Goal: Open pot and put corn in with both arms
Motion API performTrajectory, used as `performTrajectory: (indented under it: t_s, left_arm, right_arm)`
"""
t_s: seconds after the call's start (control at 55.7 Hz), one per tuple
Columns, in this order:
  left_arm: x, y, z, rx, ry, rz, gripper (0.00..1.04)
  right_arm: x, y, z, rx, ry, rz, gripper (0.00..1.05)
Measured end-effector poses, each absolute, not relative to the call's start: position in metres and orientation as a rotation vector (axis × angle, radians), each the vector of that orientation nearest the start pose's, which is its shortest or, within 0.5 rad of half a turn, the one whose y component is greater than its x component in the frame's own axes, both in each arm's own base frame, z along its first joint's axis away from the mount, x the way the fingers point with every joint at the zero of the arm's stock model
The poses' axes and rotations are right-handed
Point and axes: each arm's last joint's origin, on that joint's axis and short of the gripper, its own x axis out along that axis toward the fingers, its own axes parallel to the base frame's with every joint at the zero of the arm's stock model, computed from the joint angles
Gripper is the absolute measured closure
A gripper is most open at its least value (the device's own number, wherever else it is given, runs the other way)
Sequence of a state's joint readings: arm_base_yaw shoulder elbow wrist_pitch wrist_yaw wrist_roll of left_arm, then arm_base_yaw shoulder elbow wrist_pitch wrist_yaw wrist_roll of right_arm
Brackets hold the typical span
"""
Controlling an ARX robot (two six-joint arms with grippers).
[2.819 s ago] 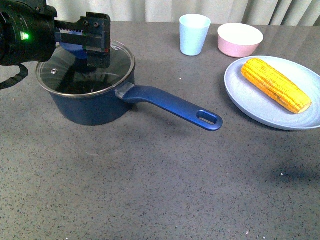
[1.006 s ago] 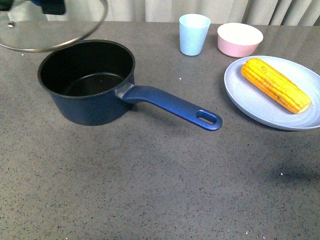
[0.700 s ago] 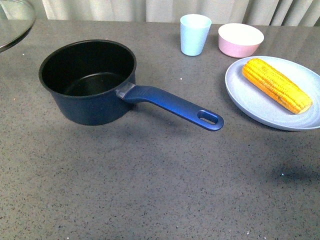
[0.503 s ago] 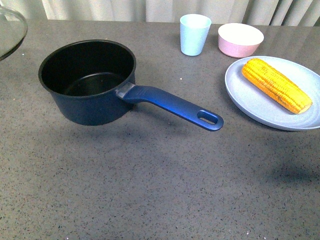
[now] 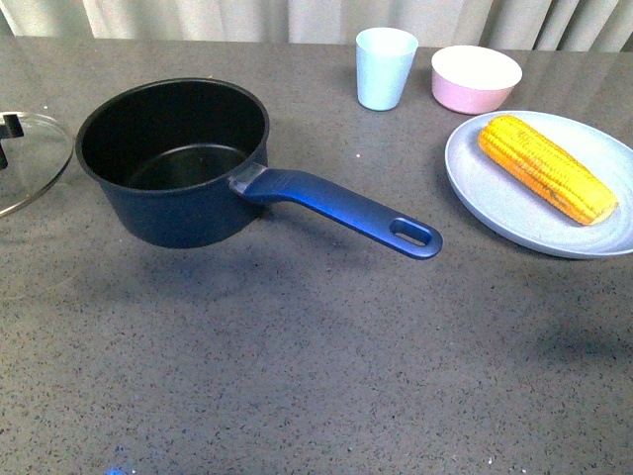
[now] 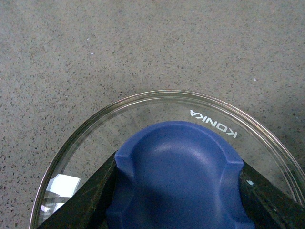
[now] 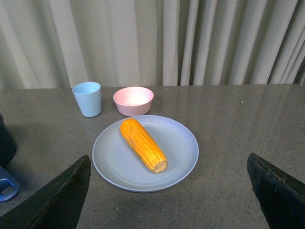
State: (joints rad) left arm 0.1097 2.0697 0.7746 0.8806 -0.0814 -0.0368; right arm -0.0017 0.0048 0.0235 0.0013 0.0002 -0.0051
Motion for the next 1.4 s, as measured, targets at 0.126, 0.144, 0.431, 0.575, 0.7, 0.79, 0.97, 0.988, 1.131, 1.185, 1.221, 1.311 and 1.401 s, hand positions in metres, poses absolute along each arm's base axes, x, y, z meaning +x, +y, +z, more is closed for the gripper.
performTrajectory:
  t_s: [0.126,0.144,0.431,0.575,0.7,0.79,0.97,0.988,1.131,1.185,1.221,1.311,1.401]
  left_arm:
    - [0.360,0.043,0.070,-0.044,0.415,0.201,0.50]
    - [0.360,0.043,0.070,-0.044,0.415,0.200,0.50]
    - [0.361,0.040,0.056,-0.044,0.410,0.193,0.50]
    - [0.361,0.040,0.051,-0.045,0.409,0.195,0.50]
    - [0.361,0.040,0.046,-0.045,0.417,0.201,0.50]
    - [0.361,0.040,0.043,-0.041,0.416,0.208,0.50]
    - [0.361,0.038,0.041,-0.039,0.416,0.210,0.50]
    - [0.361,0.038,0.041,-0.039,0.416,0.210,0.50]
    - [0.360,0.033,0.041,-0.043,0.415,0.196,0.26]
    - [0.356,0.031,0.040,-0.041,0.416,0.191,0.15]
    - [0.350,0.030,0.041,-0.040,0.420,0.190,0.07]
    - [0.337,0.028,0.048,-0.048,0.407,0.189,0.09]
    - [0.321,0.030,0.062,-0.063,0.379,0.197,0.09]
  right_arm:
    - [0.097,0.000,0.171,-0.004,-0.020,-0.002,0.09]
    - [0.097,0.000,0.171,-0.004,-0.020,-0.002,0.09]
    - [0.097,0.000,0.171,-0.004,-0.020,-0.002,0.09]
    - [0.097,0.000,0.171,-0.004,-0.020,-0.002,0.09]
    - [0.097,0.000,0.171,-0.004,-0.020,-0.002,0.09]
    - [0.097,0.000,0.171,-0.004,-0.020,-0.002,0.09]
    - [0.097,0.000,0.171,-0.004,-0.020,-0.002,0.09]
    - [0.097,0.000,0.171,-0.004,-0.020,-0.002,0.09]
    - [0.097,0.000,0.171,-0.004,-0.020,-0.002,0.09]
    - [0.097,0.000,0.171,-0.004,-0.020,-0.002,0.09]
    - [0.097,0.000,0.171,-0.004,-0.020,-0.002,0.09]
    - [0.097,0.000,0.171,-0.004,-0.020,-0.002,0.09]
    - [0.097,0.000,0.171,-0.004,-0.020,-0.002,0.09]
